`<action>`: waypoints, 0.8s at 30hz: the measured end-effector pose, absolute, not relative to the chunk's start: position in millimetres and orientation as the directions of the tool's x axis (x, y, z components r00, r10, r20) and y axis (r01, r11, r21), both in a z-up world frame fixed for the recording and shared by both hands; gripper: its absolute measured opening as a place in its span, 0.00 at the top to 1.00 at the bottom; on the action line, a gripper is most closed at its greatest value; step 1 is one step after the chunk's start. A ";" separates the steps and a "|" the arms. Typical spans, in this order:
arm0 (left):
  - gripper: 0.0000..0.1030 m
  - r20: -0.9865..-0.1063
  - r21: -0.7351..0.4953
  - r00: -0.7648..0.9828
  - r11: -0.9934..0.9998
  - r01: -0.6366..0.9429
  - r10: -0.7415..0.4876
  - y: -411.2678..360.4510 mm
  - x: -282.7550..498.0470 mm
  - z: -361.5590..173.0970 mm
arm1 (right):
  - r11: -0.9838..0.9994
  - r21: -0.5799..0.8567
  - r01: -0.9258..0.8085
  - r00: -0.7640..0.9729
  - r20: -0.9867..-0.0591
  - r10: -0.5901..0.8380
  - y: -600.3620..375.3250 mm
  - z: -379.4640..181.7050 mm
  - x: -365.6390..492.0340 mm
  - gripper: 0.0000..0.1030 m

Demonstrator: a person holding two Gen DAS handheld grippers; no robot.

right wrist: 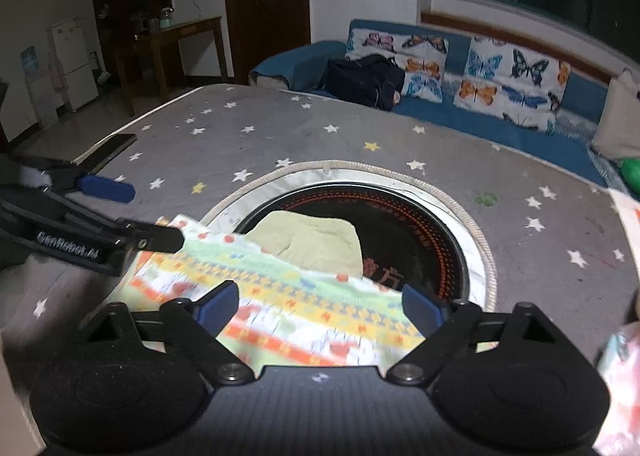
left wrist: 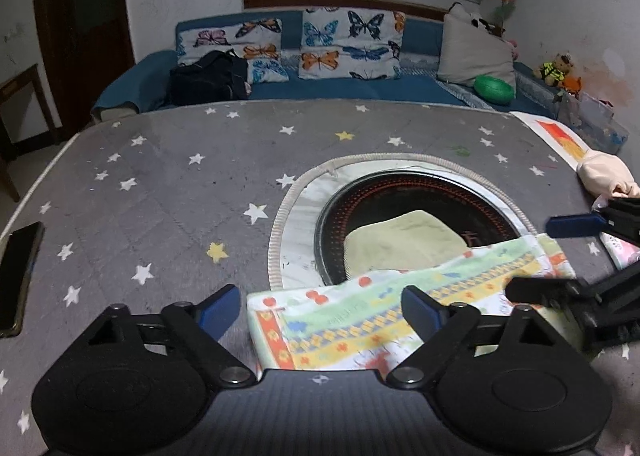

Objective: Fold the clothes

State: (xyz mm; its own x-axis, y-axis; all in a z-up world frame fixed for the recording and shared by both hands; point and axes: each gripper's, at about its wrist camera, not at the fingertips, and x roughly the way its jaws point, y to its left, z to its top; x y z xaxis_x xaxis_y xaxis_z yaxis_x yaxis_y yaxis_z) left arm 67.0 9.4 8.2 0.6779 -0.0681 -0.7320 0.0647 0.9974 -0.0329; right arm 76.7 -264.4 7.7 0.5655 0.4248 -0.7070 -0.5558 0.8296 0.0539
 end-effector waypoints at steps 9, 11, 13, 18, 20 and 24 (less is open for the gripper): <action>0.22 -0.761 -0.034 0.630 0.979 0.200 -0.155 6.7 90.6 -19.5 | 0.850 0.142 -0.507 0.476 -0.776 0.413 -247.0 -30.1 146.2 0.42; 0.25 -0.768 -0.020 0.622 0.978 0.209 -0.149 5.3 95.6 -25.0 | 0.852 0.147 -0.503 0.457 -0.791 0.407 -244.0 -38.9 155.7 0.49; 0.33 -0.779 -0.024 0.607 0.975 0.222 -0.157 5.4 100.8 -30.3 | 0.849 0.160 -0.503 0.443 -0.796 0.412 -242.5 -44.0 160.0 0.63; 0.64 -0.780 -0.058 0.589 0.961 0.271 -0.213 4.8 107.4 -35.4 | 0.844 0.166 -0.509 0.447 -0.787 0.425 -242.9 -41.0 161.5 0.92; 0.79 -0.774 -0.077 0.587 0.955 0.287 -0.239 2.7 108.0 -34.0 | 0.844 0.176 -0.506 0.455 -0.778 0.434 -246.1 -35.8 162.0 0.95; 0.93 -0.760 -0.058 0.602 0.949 0.310 -0.243 -4.8 104.0 -29.3 | 0.833 0.184 -0.523 0.500 -0.725 0.474 -250.2 -8.8 158.5 0.97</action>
